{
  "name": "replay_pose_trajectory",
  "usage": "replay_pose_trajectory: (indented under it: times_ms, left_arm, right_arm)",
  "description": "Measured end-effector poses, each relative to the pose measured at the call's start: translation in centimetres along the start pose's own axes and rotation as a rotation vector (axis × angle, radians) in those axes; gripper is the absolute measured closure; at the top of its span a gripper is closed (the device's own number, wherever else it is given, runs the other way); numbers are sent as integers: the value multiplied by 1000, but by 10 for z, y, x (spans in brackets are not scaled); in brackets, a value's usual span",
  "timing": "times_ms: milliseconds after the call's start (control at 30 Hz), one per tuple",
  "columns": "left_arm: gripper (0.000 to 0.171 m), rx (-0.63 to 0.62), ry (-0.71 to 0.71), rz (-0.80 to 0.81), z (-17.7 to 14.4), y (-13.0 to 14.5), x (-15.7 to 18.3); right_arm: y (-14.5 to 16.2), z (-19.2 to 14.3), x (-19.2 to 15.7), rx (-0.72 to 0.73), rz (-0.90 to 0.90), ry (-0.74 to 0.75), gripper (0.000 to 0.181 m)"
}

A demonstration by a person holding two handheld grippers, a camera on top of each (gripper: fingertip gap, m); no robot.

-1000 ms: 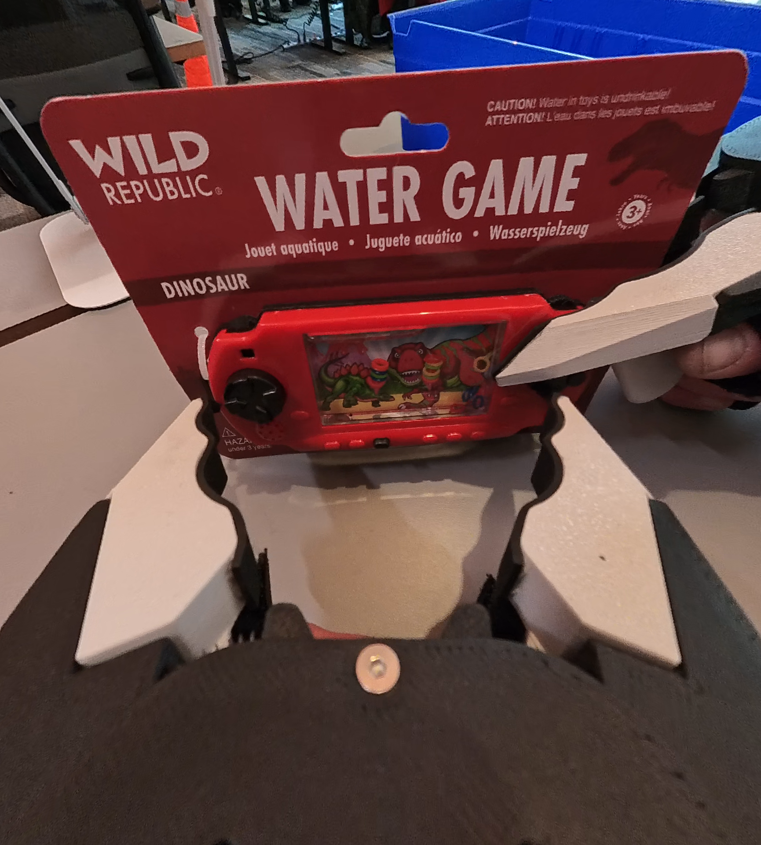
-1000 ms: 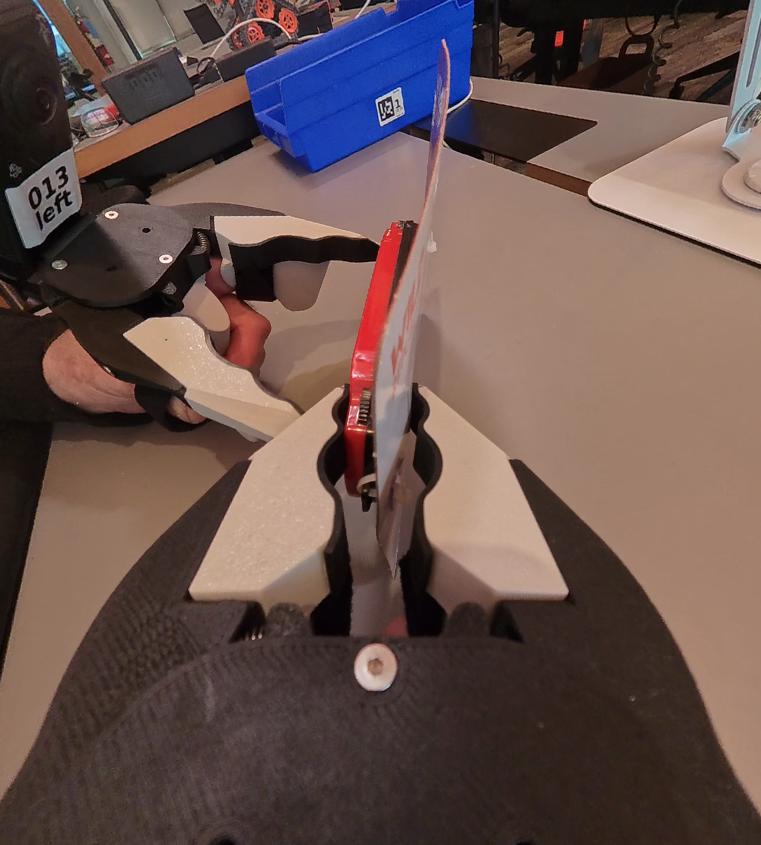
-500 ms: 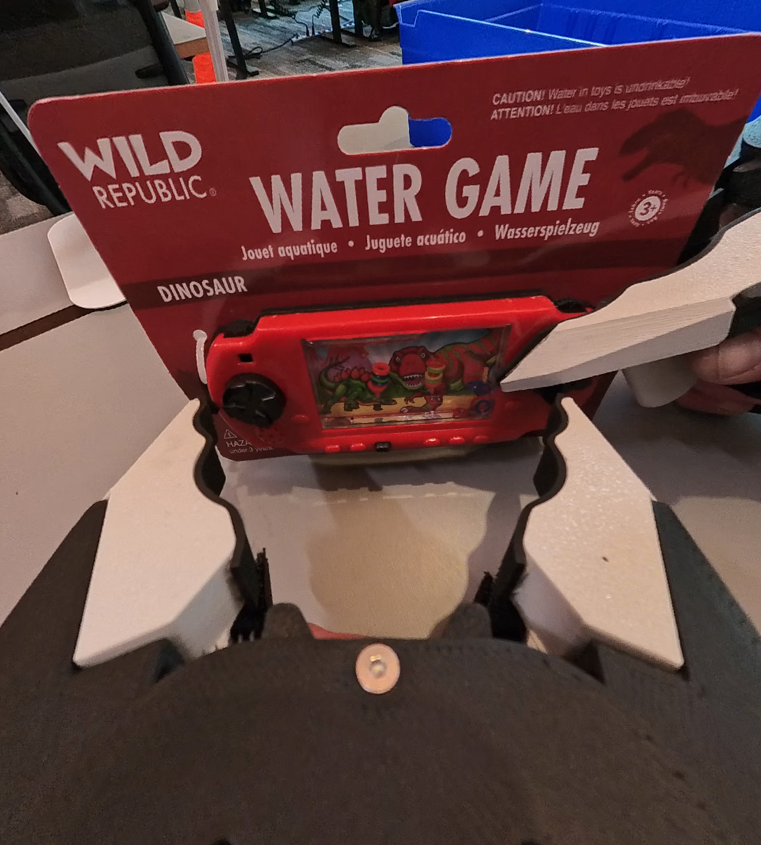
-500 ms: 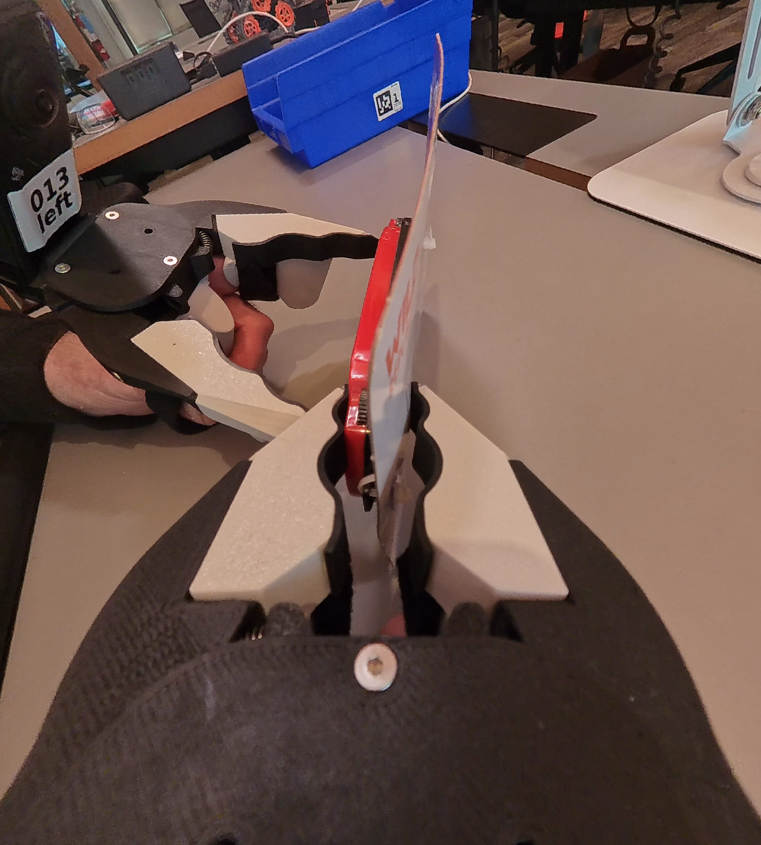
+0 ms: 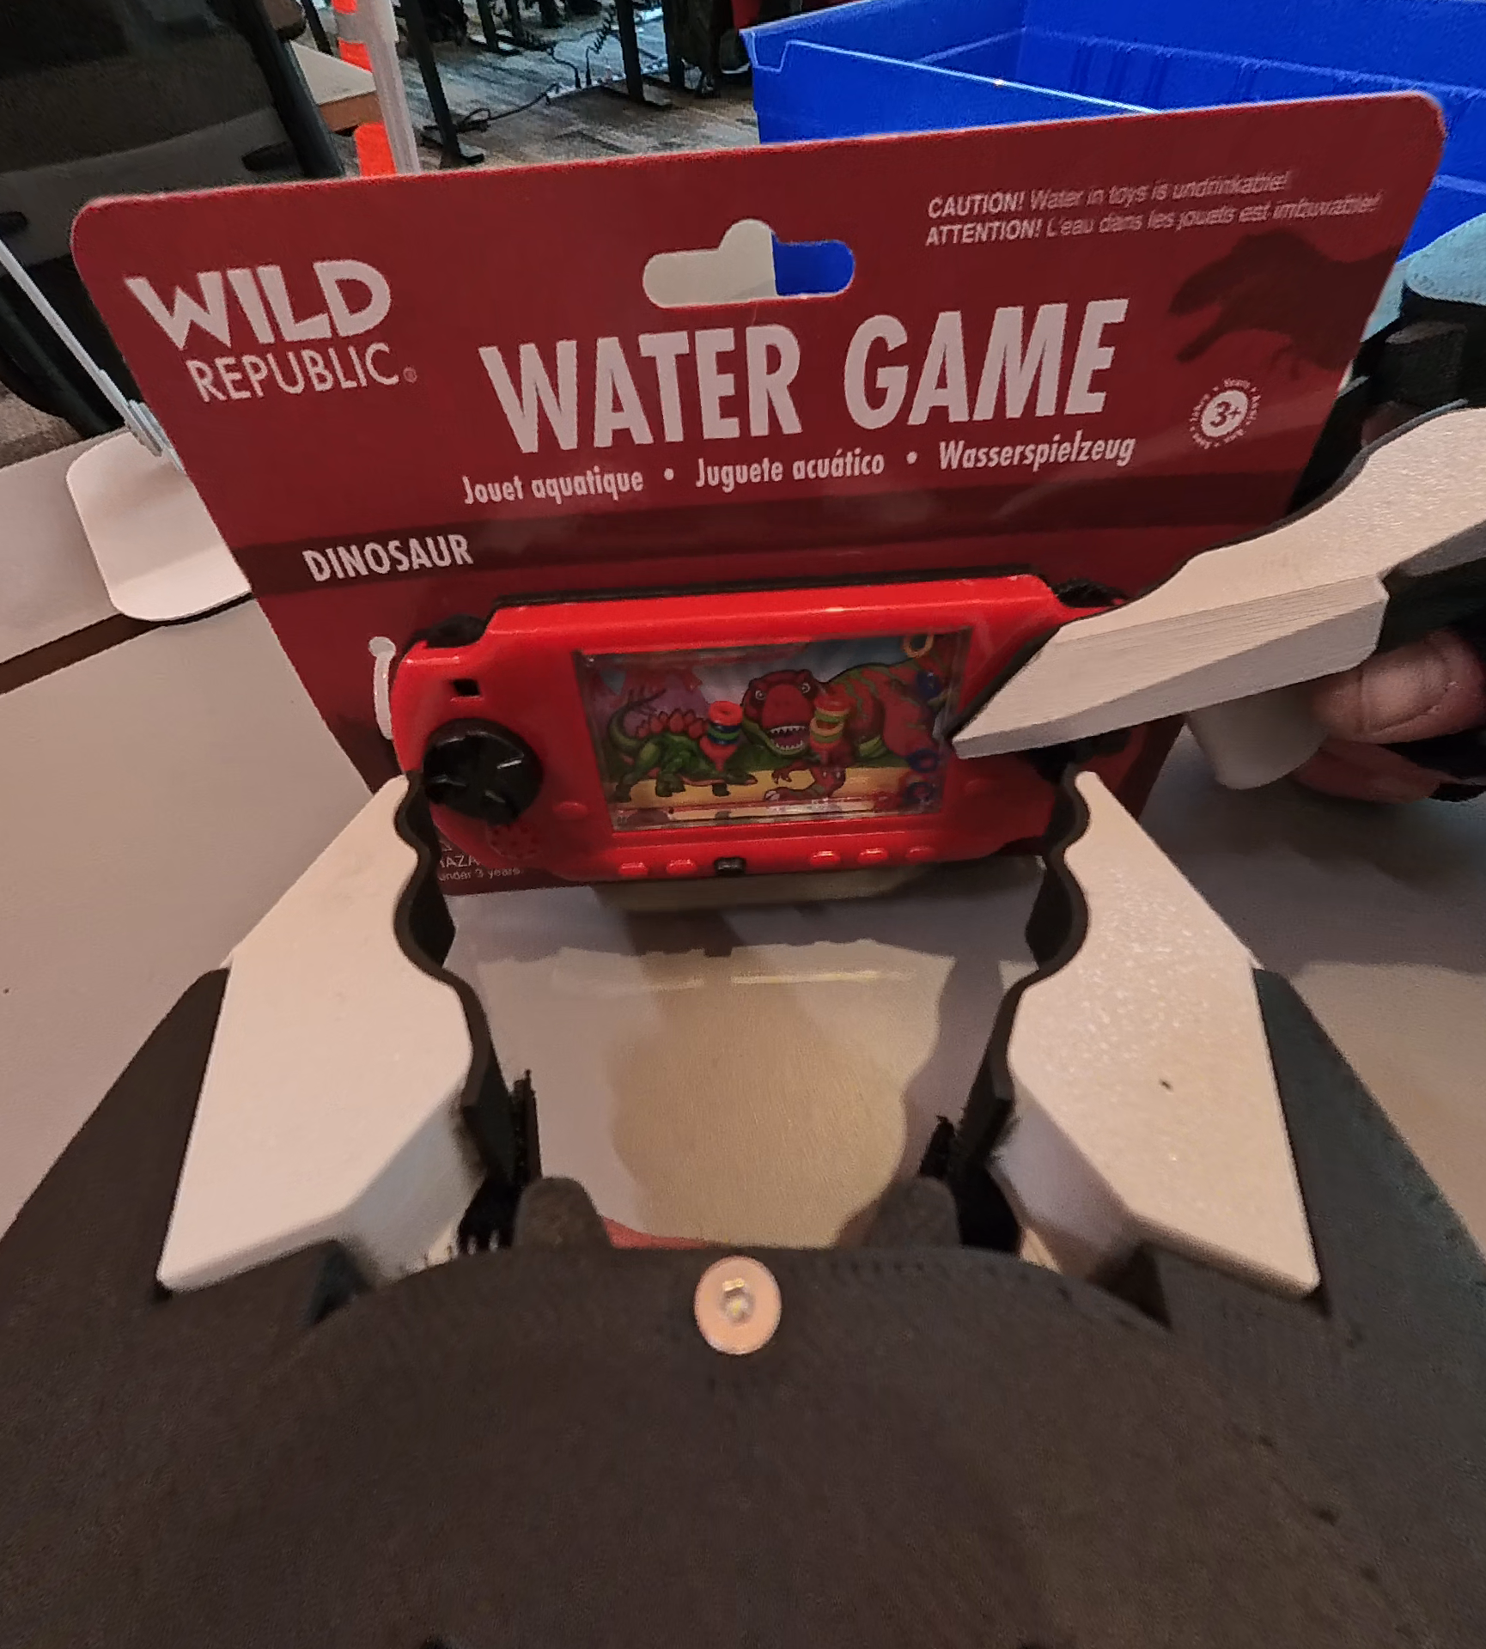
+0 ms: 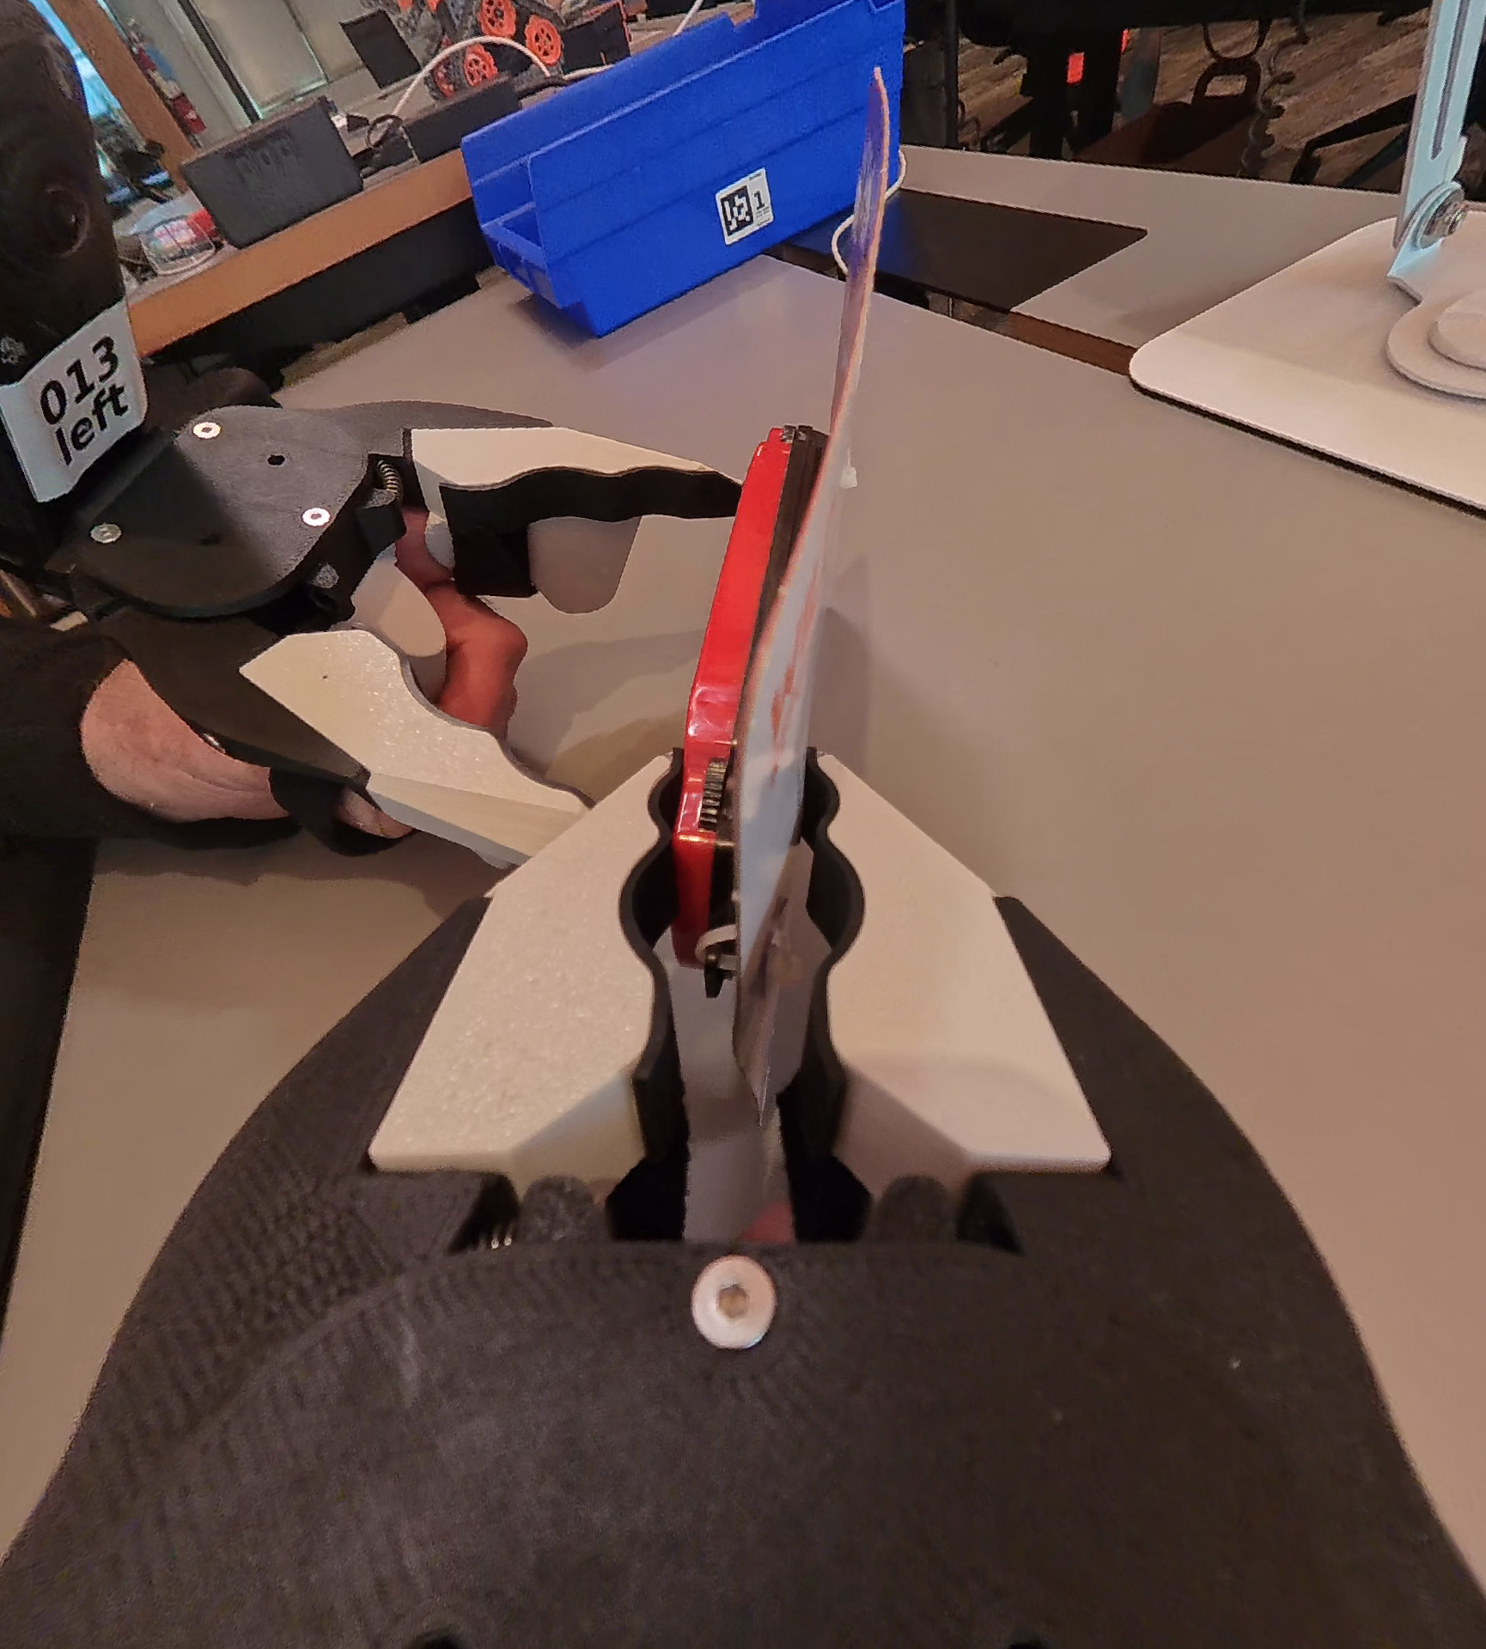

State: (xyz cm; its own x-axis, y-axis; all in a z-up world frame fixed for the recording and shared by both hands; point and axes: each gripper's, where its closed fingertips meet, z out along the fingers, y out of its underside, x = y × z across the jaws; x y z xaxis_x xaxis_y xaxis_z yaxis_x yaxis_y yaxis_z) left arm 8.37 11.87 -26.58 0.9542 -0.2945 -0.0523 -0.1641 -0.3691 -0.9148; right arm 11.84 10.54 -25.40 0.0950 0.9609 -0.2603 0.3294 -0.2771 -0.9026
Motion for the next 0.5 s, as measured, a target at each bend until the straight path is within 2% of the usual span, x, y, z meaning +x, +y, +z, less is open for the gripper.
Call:
replay_pose_trajectory:
  times_ms: [333,500]
  left_arm:
    - [45,8,-4,-4,-6,1,0]
    - [53,23,-9,-2,-11,1,-2]
  right_arm:
    - [0,0,-2,3,2,-14,159]
    - [0,1,-1,7,9,-17,159]
